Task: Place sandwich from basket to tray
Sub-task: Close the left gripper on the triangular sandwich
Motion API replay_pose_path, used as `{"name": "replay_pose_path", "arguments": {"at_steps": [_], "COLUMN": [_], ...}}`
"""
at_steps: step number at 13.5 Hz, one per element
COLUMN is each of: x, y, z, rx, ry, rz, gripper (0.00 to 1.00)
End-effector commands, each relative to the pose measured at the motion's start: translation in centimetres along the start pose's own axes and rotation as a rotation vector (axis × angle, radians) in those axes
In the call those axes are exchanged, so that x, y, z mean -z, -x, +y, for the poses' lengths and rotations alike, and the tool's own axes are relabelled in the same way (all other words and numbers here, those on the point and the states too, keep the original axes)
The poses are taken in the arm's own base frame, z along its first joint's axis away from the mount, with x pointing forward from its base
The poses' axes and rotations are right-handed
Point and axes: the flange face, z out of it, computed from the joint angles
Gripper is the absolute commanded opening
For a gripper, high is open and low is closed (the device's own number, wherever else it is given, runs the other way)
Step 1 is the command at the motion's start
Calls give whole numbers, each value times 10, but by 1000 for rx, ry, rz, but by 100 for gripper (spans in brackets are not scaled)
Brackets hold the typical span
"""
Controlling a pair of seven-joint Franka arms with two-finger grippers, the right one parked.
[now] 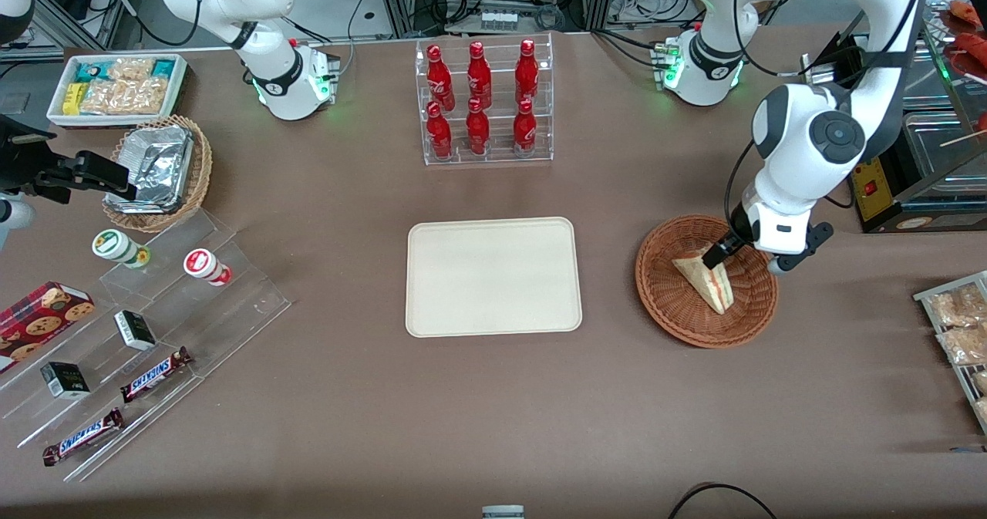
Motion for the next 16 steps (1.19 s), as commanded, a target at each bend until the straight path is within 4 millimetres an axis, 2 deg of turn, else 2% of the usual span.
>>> {"name": "replay_pose_path", "arguments": {"at_steps": [1,7,9,10,11,12,14,16], "x": [-21,-63,-68,-69,-69,-69,-57,-26], "y": [1,0,0,1,1,1,0,-5], "z": [3,3,2,2,2,2,3,8], "rx": [80,78,78,78,78,73,61,45], "ry": [2,-5,-12,-15,-16,-17,-16,-47], "rz": [-15,-40,-46,-48,-49,-50,-44,-60], "gripper": [100,100,99,82,46,4,0,0]}}
